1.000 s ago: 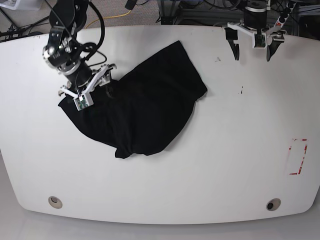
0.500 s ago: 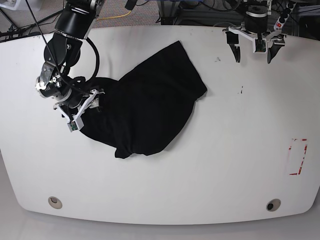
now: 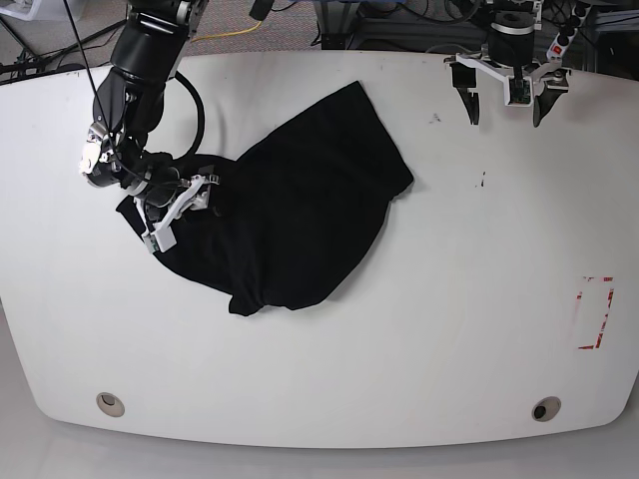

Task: Fold the T-shirt properly
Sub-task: 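Grasp the T-shirt fabric with the right gripper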

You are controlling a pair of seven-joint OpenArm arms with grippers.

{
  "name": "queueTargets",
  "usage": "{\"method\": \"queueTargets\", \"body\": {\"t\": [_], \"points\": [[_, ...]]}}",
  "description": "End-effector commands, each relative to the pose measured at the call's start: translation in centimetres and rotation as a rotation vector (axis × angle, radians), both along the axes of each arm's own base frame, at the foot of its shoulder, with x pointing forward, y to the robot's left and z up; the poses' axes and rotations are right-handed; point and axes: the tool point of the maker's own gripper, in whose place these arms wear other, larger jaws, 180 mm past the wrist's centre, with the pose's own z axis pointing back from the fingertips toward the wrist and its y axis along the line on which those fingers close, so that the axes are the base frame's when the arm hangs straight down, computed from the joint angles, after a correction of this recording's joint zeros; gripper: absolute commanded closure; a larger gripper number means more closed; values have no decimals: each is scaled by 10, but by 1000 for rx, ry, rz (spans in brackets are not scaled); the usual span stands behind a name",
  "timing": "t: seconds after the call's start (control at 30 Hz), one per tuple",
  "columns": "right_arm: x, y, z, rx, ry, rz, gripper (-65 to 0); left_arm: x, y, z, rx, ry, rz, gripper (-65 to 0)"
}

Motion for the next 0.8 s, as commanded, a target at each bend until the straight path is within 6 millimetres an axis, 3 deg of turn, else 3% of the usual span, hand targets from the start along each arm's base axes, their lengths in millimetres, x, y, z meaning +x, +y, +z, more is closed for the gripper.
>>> {"method": "queueTargets", "body": {"t": [0.0, 0.27, 0.4, 0.6, 0.77], "points": [[12, 0, 13, 22, -51, -6, -409, 2, 0, 8, 12, -30, -7, -543], [11, 11, 15, 36, -46, 9, -409, 3, 2, 9, 24, -30, -23, -543], [15, 12, 29, 17, -92, 16, -409, 3, 2, 9, 24, -30, -23, -543], [12, 27, 41, 12, -117, 50, -409, 3, 2, 9, 24, -30, -23, -543], [10, 54, 48, 65, -135, 128, -409, 7, 2, 11, 24, -41, -23, -543]]}}
